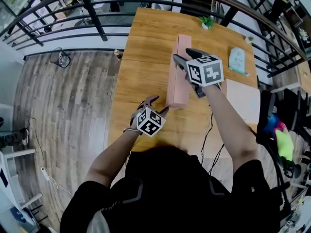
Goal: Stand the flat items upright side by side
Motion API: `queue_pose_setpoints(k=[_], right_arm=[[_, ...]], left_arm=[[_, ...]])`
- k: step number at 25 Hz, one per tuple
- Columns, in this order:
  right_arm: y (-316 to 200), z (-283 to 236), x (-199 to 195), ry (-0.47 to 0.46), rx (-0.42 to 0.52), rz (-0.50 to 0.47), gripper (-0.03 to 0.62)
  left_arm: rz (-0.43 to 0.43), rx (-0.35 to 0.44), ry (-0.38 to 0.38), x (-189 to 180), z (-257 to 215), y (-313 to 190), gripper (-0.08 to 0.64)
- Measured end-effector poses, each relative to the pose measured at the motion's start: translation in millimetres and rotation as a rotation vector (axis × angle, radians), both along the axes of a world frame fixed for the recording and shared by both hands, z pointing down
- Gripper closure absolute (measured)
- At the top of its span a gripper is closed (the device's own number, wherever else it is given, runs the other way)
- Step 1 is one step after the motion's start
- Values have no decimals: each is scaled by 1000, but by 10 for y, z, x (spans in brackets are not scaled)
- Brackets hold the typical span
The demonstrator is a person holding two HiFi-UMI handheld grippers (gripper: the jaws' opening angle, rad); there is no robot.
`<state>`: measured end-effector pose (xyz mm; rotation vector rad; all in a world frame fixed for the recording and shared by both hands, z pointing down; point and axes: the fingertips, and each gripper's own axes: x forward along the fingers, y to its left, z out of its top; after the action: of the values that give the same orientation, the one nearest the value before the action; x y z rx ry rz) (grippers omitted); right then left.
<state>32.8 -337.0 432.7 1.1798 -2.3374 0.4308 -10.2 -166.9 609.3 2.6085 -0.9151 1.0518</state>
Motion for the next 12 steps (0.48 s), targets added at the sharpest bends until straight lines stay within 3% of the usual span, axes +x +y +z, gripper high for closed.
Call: queue_pose_setpoints(k=[3,6,12], right_arm=[[-292,28,144,-28,-75,124,222],[-540,142,208,-46,-162,204,190],[-957,423,325,21,-297,329,172]], left_arm=[[-2,-8,28,-74,-61,24,278],[16,-10,72,-106,-158,73,278],[64,7,123,-183,-344,130,278]])
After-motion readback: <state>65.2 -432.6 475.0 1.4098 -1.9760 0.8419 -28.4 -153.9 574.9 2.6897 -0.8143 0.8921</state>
